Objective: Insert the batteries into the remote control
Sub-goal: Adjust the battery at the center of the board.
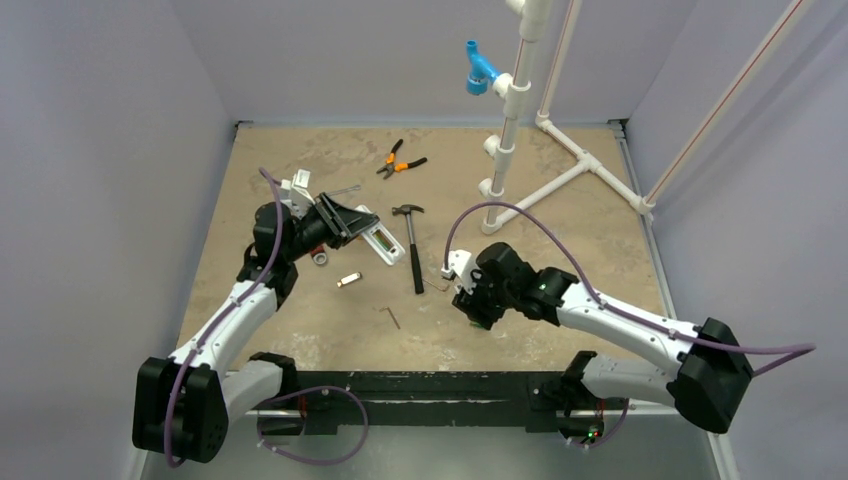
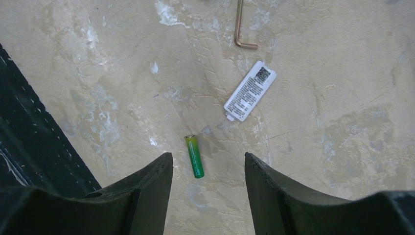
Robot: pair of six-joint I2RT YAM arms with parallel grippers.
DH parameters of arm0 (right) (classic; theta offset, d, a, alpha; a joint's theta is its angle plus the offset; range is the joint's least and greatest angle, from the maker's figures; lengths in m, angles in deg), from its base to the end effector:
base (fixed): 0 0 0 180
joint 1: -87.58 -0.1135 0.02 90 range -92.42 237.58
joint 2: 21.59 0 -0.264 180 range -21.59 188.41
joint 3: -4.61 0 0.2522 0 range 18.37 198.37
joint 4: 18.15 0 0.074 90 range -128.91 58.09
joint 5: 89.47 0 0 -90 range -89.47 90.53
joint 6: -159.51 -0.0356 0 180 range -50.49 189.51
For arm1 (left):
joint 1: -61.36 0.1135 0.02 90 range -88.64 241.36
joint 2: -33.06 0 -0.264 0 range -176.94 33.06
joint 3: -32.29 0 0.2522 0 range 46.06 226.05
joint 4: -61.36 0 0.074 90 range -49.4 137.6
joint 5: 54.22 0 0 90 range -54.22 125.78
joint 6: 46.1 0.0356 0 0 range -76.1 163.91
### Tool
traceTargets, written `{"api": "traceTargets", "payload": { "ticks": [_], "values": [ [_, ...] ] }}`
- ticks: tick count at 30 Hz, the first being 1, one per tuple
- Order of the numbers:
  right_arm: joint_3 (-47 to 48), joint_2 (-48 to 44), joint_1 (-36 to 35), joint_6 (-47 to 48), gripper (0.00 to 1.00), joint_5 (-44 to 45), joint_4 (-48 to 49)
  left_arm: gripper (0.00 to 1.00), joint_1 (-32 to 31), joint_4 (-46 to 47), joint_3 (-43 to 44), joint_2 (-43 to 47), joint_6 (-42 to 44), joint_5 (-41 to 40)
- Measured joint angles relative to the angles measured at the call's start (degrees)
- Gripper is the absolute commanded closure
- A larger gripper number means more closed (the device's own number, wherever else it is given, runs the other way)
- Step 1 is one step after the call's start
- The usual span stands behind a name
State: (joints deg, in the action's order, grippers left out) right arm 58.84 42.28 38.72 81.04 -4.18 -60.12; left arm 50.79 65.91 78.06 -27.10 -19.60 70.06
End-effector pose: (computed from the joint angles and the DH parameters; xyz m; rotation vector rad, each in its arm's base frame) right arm 0.1428 0.1679 0.2225 -1.2915 2.1482 0.3769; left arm 0.2272 -0.0628 0.2621 -0.4030 1.9096 -1.4225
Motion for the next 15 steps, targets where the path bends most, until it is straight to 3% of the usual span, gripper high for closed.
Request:
{"api": "traceTargets", "payload": {
  "ticks": [9, 15],
  "values": [
    [0.76, 9.84, -1.66, 5.11, 0.5, 0.83, -4.04, 1.0, 0.0, -0.44, 0.68, -0.02, 0.79, 0.13],
    [0.94, 11.76, -2.51, 6.8, 0.55, 0.81, -5.42, 1.0, 0.0, -0.81, 0.92, -0.02, 1.7, 0.46]
  ]
}}
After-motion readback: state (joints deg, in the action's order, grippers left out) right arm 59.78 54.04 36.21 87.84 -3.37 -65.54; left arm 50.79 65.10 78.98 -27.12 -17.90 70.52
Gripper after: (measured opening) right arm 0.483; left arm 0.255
